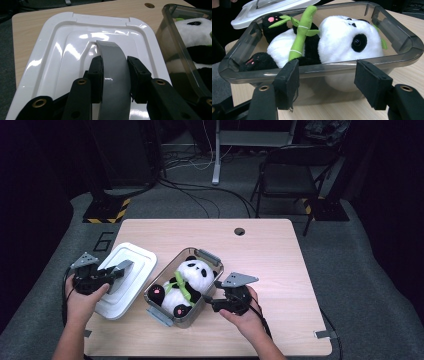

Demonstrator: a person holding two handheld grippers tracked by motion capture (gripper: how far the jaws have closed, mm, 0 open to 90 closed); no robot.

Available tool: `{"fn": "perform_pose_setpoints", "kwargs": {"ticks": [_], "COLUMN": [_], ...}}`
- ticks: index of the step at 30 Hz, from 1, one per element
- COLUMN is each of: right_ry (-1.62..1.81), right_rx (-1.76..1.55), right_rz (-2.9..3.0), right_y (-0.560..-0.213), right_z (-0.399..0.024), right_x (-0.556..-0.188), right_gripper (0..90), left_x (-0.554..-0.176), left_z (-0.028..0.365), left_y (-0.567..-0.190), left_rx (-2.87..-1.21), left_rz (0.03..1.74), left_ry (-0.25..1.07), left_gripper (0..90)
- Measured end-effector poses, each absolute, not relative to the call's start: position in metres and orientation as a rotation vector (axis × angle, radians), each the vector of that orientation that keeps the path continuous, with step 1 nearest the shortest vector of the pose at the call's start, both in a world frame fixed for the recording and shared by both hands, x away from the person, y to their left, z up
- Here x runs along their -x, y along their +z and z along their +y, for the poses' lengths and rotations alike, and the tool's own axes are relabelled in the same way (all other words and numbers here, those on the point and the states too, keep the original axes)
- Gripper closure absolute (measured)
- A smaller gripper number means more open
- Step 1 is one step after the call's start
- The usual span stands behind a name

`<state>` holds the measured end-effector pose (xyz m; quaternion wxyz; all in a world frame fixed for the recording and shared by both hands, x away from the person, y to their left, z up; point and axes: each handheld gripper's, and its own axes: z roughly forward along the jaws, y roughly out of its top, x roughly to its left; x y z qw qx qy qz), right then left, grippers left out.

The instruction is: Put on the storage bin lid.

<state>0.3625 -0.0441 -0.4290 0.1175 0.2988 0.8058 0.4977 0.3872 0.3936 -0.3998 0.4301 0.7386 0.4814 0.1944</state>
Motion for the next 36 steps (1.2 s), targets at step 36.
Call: {"fn": "perform_pose_setpoints", "kwargs": {"ticks": [36], "right_ry": [1.453], "right_rx": [-0.920], "right_rz": [2.290], "right_y": [-0.433], "right_z": [-0.057], "right_x": [-0.361], "right_gripper": [36.4], "left_x": [-0.386], "left_z": [0.381], "left_y": [-0.359], "left_rx": [-1.855], "left_rz": [1.161], "left_ry": [0.473], "left_gripper": [66.9]}}
